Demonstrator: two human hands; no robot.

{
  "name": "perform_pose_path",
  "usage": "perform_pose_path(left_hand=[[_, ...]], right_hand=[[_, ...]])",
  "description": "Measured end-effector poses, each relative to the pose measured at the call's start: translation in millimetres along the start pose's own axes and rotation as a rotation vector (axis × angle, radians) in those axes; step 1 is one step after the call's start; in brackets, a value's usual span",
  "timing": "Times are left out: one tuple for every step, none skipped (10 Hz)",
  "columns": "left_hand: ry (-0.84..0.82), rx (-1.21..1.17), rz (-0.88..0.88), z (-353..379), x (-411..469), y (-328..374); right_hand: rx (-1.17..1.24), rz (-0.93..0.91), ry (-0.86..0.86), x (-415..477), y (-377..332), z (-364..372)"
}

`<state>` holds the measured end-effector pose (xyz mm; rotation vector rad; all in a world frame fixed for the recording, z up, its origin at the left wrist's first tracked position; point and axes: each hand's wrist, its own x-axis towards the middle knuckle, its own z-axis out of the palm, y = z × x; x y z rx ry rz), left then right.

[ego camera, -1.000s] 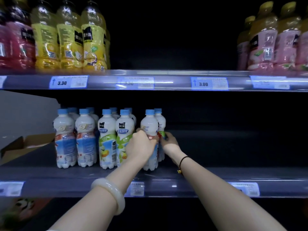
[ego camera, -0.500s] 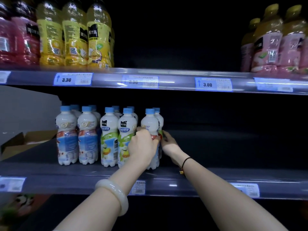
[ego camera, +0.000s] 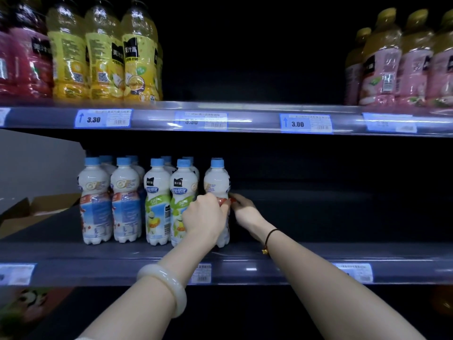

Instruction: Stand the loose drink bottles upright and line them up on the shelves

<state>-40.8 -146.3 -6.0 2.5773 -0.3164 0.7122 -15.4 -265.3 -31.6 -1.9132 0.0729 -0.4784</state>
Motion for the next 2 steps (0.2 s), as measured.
perform_pose_path(left_hand=[[-0.010, 0.023, -0.002, -4, -5, 2], [-0.017, 0.045, 0.010, -8, -12, 14]], right_hand=[[-0.021, -0.049, 0.003, -1, -3, -7], [-0.032, -0.115, 0.025, -3, -3, -14]])
